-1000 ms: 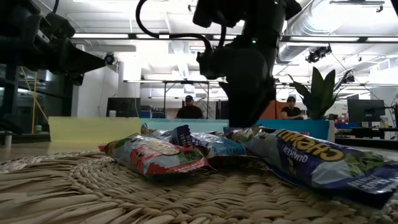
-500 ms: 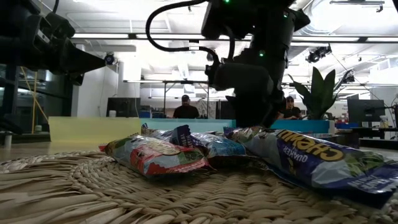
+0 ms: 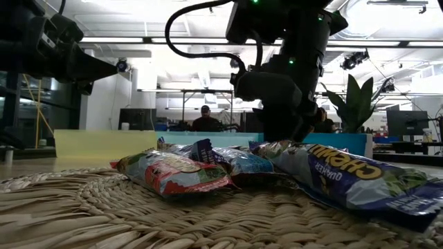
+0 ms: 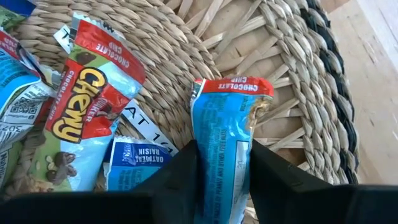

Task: Pick and place Granola Bars by type
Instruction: Put the red granola bar into the light green bin

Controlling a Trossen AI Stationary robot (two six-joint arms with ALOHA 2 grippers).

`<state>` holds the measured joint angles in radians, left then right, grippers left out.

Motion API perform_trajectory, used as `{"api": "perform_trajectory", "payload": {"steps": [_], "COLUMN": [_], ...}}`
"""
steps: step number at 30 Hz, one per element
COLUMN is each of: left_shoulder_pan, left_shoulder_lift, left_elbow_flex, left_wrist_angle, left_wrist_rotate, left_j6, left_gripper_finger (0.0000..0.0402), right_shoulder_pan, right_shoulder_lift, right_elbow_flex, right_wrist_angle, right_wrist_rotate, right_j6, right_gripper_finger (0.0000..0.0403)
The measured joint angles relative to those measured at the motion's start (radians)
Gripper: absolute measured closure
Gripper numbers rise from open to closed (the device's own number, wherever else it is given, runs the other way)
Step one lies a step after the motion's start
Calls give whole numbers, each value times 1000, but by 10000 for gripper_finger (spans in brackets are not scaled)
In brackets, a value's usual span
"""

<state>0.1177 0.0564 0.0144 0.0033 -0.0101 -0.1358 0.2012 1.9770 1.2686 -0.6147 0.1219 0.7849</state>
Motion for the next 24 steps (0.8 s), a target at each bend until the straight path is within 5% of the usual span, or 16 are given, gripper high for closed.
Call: {"api": "perform_trajectory", "payload": {"steps": [13, 24], "left_shoulder_pan": [0, 0], "left_shoulder_lift": [0, 0], "left_elbow_flex": [0, 0], "left_wrist_angle": [0, 0], "left_wrist_rotate": [0, 0], "left_j6": [0, 0], "left_gripper_finger": [401, 401], "right_shoulder_pan": [-16, -77], "right_shoulder_lift": [-48, -147], "right_elbow_flex": [-3, -2], "right_wrist_angle": [6, 238], "right_wrist_rotate": [30, -6], "right_j6": [27, 25], "right_gripper_finger": [316, 316]}}
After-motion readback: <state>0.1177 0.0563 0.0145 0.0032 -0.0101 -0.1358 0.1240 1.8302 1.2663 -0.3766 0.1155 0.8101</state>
